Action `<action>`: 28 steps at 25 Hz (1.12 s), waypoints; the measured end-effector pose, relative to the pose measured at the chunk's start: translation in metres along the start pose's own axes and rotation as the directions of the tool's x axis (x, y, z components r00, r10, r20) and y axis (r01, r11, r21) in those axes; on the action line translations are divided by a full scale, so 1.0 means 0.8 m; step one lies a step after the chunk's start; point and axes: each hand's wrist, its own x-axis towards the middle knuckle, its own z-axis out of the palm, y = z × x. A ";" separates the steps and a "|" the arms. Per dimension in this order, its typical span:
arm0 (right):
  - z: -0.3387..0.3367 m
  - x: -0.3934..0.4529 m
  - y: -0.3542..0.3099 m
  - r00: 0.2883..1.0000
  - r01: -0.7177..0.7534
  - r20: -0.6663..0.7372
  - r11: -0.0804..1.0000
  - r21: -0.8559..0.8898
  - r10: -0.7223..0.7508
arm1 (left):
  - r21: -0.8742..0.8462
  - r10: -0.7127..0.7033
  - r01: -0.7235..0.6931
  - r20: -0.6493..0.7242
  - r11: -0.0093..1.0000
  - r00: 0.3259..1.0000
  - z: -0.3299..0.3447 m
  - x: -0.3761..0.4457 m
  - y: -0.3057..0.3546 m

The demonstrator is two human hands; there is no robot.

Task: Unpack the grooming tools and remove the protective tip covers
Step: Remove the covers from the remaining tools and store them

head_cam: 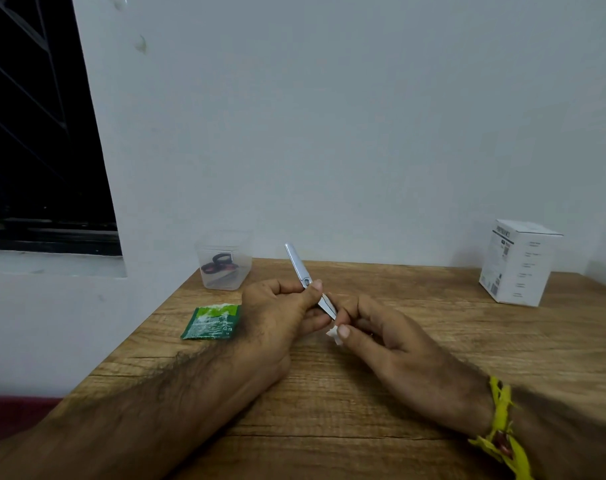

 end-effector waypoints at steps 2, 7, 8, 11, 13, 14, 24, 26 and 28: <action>0.001 0.001 0.004 1.000 0.018 0.008 0.998 -0.059 -0.018 | -0.025 -0.021 0.021 -0.008 0.999 1.000 0.000 0.003 0.000; 0.005 -0.003 -0.001 0.993 0.115 0.008 0.963 -0.242 -0.117 | -0.012 -0.031 0.031 -0.001 0.999 1.000 0.000 0.004 -0.002; 0.006 -0.003 -0.002 0.993 0.119 0.013 0.959 -0.256 -0.120 | -0.001 -0.027 0.027 -0.009 1.000 1.000 0.000 0.004 -0.002; 0.006 -0.002 -0.001 0.997 0.079 0.004 0.968 -0.237 -0.080 | 0.038 0.005 -0.006 0.012 0.999 1.000 0.001 0.003 -0.001; 0.003 0.001 -0.001 0.998 -0.008 -0.064 0.999 -0.034 0.005 | 0.077 0.047 -0.051 0.060 0.996 0.997 0.003 0.002 -0.001; 0.002 0.003 0.000 0.991 -0.064 -0.111 0.988 0.139 0.080 | 0.105 0.065 -0.073 0.076 0.992 0.995 0.003 0.002 -0.001; -0.027 0.020 0.011 0.821 -0.130 -0.288 0.652 0.747 0.493 | 0.157 0.018 -0.052 0.210 0.986 0.978 -0.003 0.008 0.002; -0.034 0.019 0.006 0.836 -0.109 -0.285 0.651 0.751 0.469 | 0.177 -0.004 -0.051 0.293 0.983 0.956 -0.001 0.004 0.004; -0.043 0.020 0.001 0.854 -0.068 -0.264 0.600 0.797 0.448 | 0.234 -0.029 -0.073 0.407 0.970 0.913 0.000 -0.001 0.005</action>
